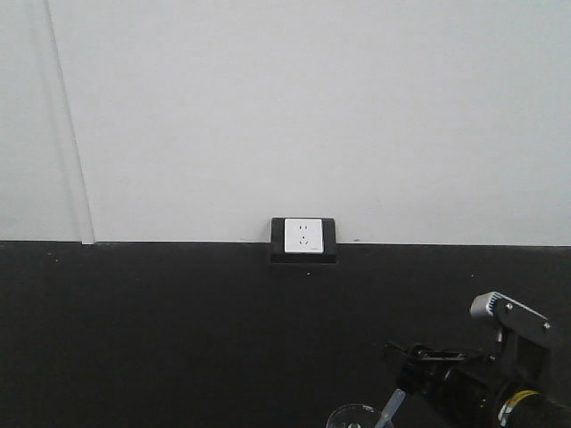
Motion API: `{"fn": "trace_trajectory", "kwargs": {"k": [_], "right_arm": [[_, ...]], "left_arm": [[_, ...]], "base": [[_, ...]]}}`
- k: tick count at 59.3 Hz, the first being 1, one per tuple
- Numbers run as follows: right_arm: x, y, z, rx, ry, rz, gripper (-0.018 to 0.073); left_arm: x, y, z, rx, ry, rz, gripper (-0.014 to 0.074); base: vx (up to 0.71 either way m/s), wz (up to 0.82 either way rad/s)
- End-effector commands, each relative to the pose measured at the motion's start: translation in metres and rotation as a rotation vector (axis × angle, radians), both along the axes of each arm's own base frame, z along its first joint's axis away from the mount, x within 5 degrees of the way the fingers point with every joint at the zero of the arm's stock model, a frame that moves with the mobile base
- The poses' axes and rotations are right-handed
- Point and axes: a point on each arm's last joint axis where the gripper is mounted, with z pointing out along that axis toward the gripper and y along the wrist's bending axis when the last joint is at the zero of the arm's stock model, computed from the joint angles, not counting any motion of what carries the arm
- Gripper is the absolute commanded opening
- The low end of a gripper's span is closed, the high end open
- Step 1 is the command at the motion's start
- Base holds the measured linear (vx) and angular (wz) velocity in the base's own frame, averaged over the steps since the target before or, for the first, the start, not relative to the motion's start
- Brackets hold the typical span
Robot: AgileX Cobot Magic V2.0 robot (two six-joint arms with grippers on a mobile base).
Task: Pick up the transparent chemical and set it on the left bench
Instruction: 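Close the right gripper on the clear pipette's bulb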
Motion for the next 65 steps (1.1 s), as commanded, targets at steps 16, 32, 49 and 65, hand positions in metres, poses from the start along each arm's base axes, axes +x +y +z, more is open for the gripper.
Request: {"fn": "trace_trajectory", "kwargs": {"k": [16, 32, 49, 65], "right_arm": [[0.022, 0.019, -0.018, 0.039, -0.059, 0.014, 0.0558], [0.024, 0.024, -0.026, 0.063, -0.062, 0.013, 0.0407], [0.025, 0.024, -0.025, 0.057, -0.076, 0.016, -0.0013], [0.021, 0.022, -0.002, -0.006, -0.209, 0.054, -0.0004]], "left_arm": [[-0.001, 0.0, 0.003, -0.014, -0.081, -0.001, -0.0004], [-0.001, 0.0, 0.003, -0.014, -0.081, -0.001, -0.0004], [-0.001, 0.0, 0.003, -0.014, -0.081, -0.001, -0.0004], [-0.001, 0.0, 0.003, -0.014, -0.081, -0.001, -0.0004]], "base": [[0.0, 0.0], [0.0, 0.0], [0.0, 0.0], [0.0, 0.0]]}}
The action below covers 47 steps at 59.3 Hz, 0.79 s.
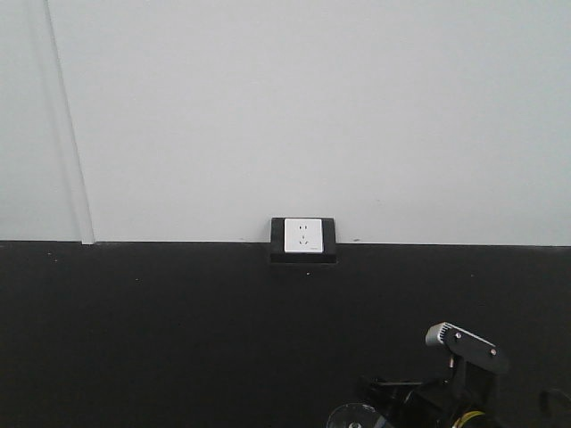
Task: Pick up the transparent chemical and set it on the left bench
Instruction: 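Close the right gripper on the clear pipette's bulb, then lift the pipette up out of the glass beaker with the right gripper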
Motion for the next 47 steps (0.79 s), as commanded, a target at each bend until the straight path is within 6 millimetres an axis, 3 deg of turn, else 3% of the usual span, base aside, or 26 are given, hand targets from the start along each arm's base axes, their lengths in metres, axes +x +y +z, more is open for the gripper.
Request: {"fn": "trace_trajectory", "kwargs": {"k": [1, 13, 27, 47], "right_arm": [[0.003, 0.0, 0.042, 0.002, -0.232, 0.024, -0.0004], [-0.018, -0.009, 0.092, -0.107, -0.43, 0.072, -0.0003], [-0.066, -0.028, 0.147, -0.333, -0.607, 0.144, -0.0003], [-0.136, -0.055, 0.183, -0.425, -0.649, 0.208, -0.0003]], "left_arm": [[-0.001, 0.0, 0.003, -0.014, -0.081, -0.001, -0.0004], [-0.001, 0.0, 0.003, -0.014, -0.081, -0.001, -0.0004], [-0.001, 0.0, 0.003, -0.014, -0.081, -0.001, -0.0004], [-0.001, 0.0, 0.003, -0.014, -0.081, -0.001, -0.0004]], "base": [[0.0, 0.0], [0.0, 0.0], [0.0, 0.0], [0.0, 0.0]]}}
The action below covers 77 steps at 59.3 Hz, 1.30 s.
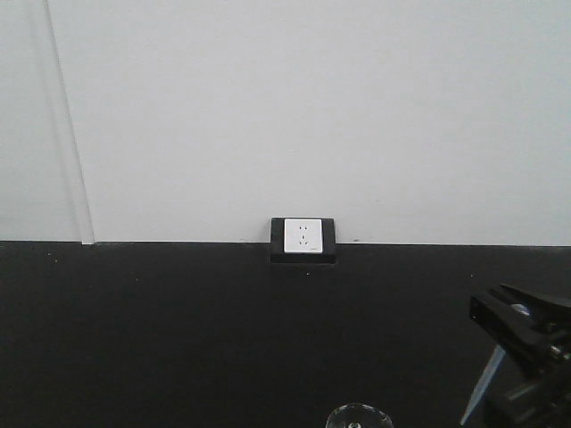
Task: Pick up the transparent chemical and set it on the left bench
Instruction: 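Lift the pipette up out of the glass beaker with the right gripper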
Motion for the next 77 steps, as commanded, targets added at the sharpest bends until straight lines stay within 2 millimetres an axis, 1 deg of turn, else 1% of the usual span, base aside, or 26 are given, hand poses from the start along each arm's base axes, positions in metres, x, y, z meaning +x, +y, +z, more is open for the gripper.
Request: {"fn": "trace_trajectory", "kwargs": {"k": [1, 9, 20, 24, 27, 33, 41, 47, 77], "right_arm": [[-0.017, -0.008, 0.022, 0.016, -0.096, 0.0, -0.0003], [-0.038, -0.016, 0.027, 0.016, -0.1, 0.011, -0.0003], [-0.055, -0.023, 0.029, 0.003, -0.095, 0.021, -0.0001], [-0.06, -0.025, 0.028, 0.0, -0.111, 0.017, -0.0001], [-0.062, -0.027, 0.022, -0.001, -0.113, 0.013, -0.0001], [-0.065, -0.029, 0.006, -0.003, -0.089, 0.005, -0.0001], [-0.068, -0.031, -0.008, -0.029, -0.081, -0.007, -0.0001], [-0.068, -0.032, -0.009, -0.05, -0.088, -0.01, -0.0001], [-0.068, -0.032, -0.01, -0.043, -0.071, -0.009, -0.0001]], "left_arm": [[-0.001, 0.0, 0.003, -0.014, -0.081, -0.001, -0.0004], [-0.001, 0.0, 0.003, -0.014, -0.081, -0.001, -0.0004], [-0.001, 0.0, 0.003, -0.014, -0.081, -0.001, -0.0004], [-0.001, 0.0, 0.003, -0.014, -0.081, -0.001, -0.0004], [-0.001, 0.0, 0.003, -0.014, -0.081, -0.001, -0.0004], [-0.001, 0.0, 0.003, -0.014, -0.081, -0.001, -0.0004], [-0.001, 0.0, 0.003, -0.014, -0.081, -0.001, -0.0004], [-0.001, 0.0, 0.003, -0.014, -0.081, -0.001, -0.0004], [-0.001, 0.0, 0.003, -0.014, -0.081, -0.001, -0.0004]], "base": [[0.0, 0.0], [0.0, 0.0], [0.0, 0.0], [0.0, 0.0], [0.0, 0.0], [0.0, 0.0], [0.0, 0.0], [0.0, 0.0], [0.0, 0.0]]}}
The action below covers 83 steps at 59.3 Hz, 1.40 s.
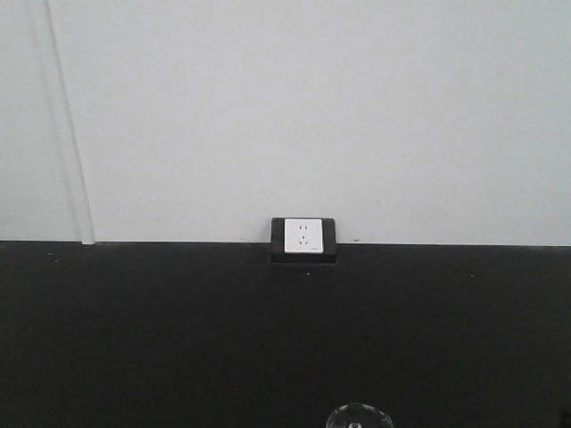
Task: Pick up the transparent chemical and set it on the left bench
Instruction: 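Lift the pipette up out of the glass beaker with the right gripper, then drive the base to the bench with white bins, holding the pipette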
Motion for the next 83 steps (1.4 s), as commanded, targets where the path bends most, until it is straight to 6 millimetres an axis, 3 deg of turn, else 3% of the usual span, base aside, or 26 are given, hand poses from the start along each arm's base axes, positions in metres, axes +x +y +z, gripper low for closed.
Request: {"fn": "trace_trajectory", "kwargs": {"k": [1, 63, 83], "right_arm": [[-0.0003, -0.0003, 0.0169, 0.037, -0.098, -0.001, -0.0001], [-0.0003, -0.0004, 0.0156, 0.032, -0.086, -0.002, -0.0001], [-0.0003, -0.0004, 0.0156, 0.032, -0.086, -0.002, -0.0001]], "left_arm": [[-0.0015, 0.0002, 0.0027, -0.014, -0.081, -0.001, -0.0004], [-0.0015, 0.0002, 0.0027, -0.014, -0.081, -0.001, -0.0004], [-0.0015, 0.0002, 0.0027, -0.014, -0.081, -0.001, -0.0004]], "base": [[0.0, 0.0], [-0.09, -0.11], [-0.17, 0.16]]}}
